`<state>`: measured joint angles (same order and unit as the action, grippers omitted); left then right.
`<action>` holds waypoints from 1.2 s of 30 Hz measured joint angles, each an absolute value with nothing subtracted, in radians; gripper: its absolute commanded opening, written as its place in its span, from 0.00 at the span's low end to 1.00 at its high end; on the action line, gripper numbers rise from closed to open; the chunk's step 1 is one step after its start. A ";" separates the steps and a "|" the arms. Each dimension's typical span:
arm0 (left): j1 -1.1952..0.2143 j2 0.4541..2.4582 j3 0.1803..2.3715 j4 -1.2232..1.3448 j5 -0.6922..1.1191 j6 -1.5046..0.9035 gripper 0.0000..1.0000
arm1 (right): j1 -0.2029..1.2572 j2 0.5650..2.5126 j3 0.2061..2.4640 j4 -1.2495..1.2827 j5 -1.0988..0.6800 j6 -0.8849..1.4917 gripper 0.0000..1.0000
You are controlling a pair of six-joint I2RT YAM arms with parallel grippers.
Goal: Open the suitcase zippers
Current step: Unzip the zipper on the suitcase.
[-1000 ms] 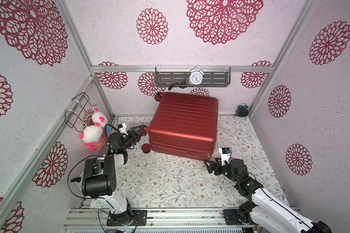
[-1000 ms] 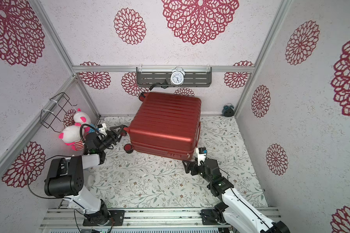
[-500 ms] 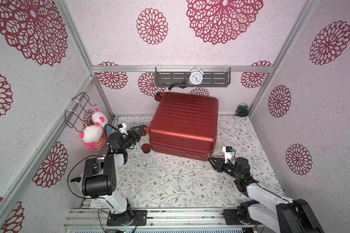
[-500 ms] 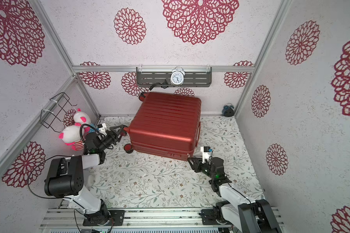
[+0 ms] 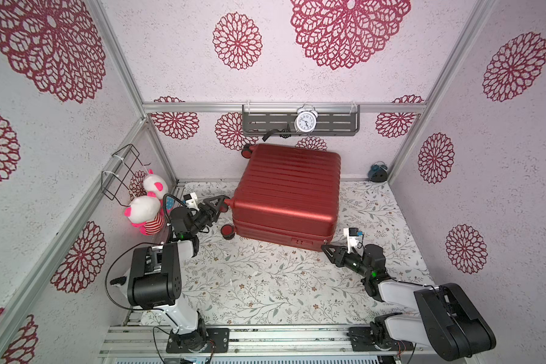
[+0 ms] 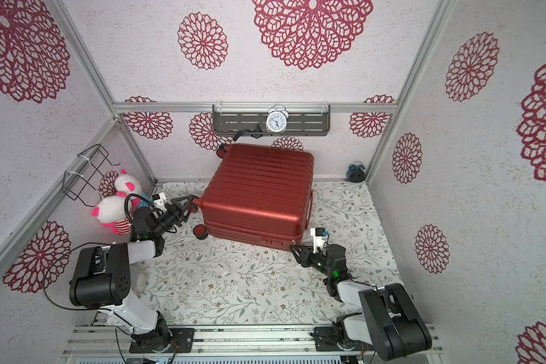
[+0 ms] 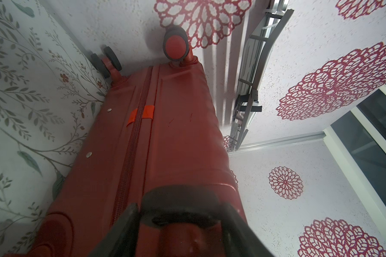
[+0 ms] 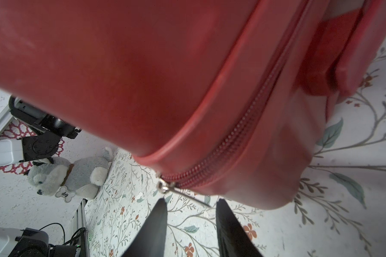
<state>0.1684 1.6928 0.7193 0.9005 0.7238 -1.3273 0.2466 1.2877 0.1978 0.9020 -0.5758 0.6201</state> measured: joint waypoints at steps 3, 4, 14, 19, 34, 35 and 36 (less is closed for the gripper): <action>0.168 1.693 0.719 0.900 0.724 -1.328 0.30 | 0.247 1.294 0.198 0.915 -0.576 0.612 0.34; 0.168 1.693 0.719 0.900 0.724 -1.328 0.30 | 0.248 1.295 0.198 0.916 -0.575 0.609 0.30; 0.169 1.695 0.719 0.904 0.725 -1.331 0.30 | 0.276 1.296 0.198 0.931 -0.548 0.572 0.29; 0.169 1.696 0.720 0.904 0.725 -1.332 0.30 | 0.294 1.312 0.197 0.954 -0.527 0.569 0.27; 0.169 1.697 0.721 0.904 0.727 -1.332 0.30 | 0.326 1.400 0.155 1.124 -0.456 0.588 0.23; 0.169 1.697 0.721 0.904 0.727 -1.332 0.30 | 0.329 1.402 0.152 1.134 -0.451 0.589 0.21; 0.169 1.697 0.721 0.904 0.727 -1.332 0.30 | 0.331 1.403 0.151 1.142 -0.448 0.592 0.20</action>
